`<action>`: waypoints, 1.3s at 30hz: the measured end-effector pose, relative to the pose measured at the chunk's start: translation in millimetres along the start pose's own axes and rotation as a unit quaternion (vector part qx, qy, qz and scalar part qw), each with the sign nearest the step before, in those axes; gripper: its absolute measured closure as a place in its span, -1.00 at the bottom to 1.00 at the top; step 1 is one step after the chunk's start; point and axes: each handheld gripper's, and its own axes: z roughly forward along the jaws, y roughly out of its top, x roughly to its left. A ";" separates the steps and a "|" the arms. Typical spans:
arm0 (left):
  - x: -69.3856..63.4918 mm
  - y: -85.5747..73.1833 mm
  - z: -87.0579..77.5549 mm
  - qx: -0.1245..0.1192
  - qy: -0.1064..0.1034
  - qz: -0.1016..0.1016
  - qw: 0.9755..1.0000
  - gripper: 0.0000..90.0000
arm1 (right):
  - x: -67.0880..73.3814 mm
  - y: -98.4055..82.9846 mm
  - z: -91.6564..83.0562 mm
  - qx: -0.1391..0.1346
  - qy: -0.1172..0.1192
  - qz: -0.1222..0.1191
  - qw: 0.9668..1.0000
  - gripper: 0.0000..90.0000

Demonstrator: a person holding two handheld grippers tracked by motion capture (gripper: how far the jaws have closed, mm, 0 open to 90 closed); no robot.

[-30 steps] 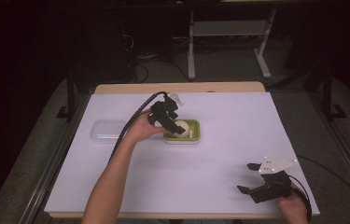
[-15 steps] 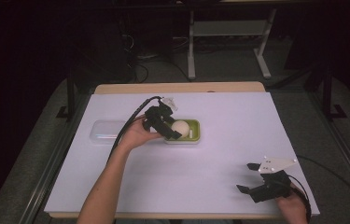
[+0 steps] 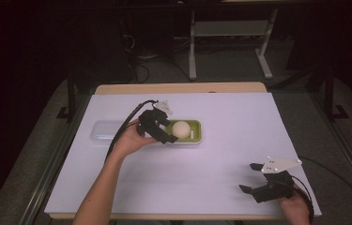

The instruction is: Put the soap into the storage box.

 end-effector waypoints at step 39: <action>-37.4 -57.1 -41.9 -0.023 0.011 -0.003 1.000 -0.60 | 4.9 1.2 1.2 0.011 -0.015 0.001 1.000 -0.70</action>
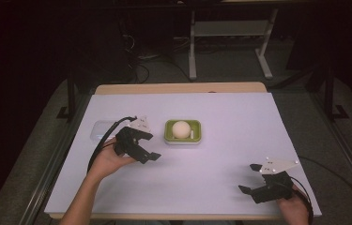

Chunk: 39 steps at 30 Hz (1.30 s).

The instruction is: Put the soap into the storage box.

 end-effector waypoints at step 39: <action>-30.1 -64.0 -18.7 0.005 0.000 -0.012 1.000 -0.59 | 0.5 -2.0 -0.9 0.006 -0.005 -0.002 1.000 -0.70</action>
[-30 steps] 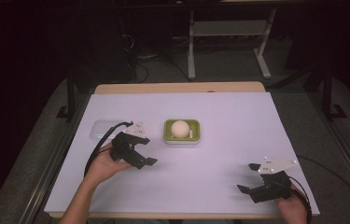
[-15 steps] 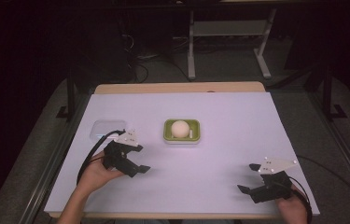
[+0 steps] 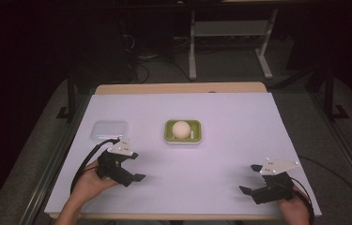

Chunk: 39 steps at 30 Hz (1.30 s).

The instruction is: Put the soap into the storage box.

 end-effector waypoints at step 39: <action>-16.0 -58.2 -6.4 -0.004 0.008 -0.034 0.999 -0.58 | 0.2 -0.6 1.8 0.008 -0.002 -0.001 1.000 -0.70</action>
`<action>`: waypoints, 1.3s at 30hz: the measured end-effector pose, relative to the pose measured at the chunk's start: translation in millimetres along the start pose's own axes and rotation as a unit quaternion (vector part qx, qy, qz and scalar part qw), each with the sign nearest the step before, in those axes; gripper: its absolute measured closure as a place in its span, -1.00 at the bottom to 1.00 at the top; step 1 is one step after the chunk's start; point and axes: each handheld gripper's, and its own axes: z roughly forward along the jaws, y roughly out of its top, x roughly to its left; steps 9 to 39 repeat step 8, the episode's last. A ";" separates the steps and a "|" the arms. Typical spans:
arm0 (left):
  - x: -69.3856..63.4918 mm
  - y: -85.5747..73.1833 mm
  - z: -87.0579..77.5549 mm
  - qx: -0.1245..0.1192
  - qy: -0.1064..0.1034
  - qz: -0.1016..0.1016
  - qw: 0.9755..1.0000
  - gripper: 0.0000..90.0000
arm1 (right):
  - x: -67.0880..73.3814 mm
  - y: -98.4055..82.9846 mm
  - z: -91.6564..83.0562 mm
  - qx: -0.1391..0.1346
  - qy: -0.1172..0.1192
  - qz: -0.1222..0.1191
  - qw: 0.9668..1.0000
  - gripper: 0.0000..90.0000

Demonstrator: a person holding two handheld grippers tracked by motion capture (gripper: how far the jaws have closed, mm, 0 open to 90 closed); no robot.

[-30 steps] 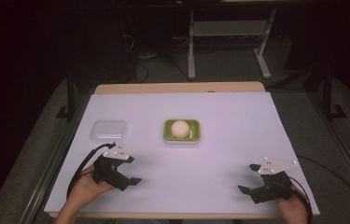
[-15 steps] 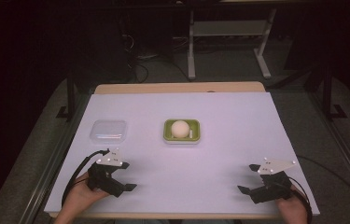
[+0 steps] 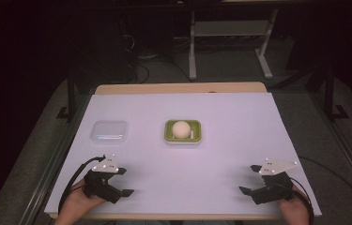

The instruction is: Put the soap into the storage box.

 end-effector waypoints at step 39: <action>-7.8 -11.8 -1.9 -0.001 0.008 -0.002 1.000 -0.58 | 0.5 0.4 -3.1 -0.009 0.001 -0.001 1.000 -0.70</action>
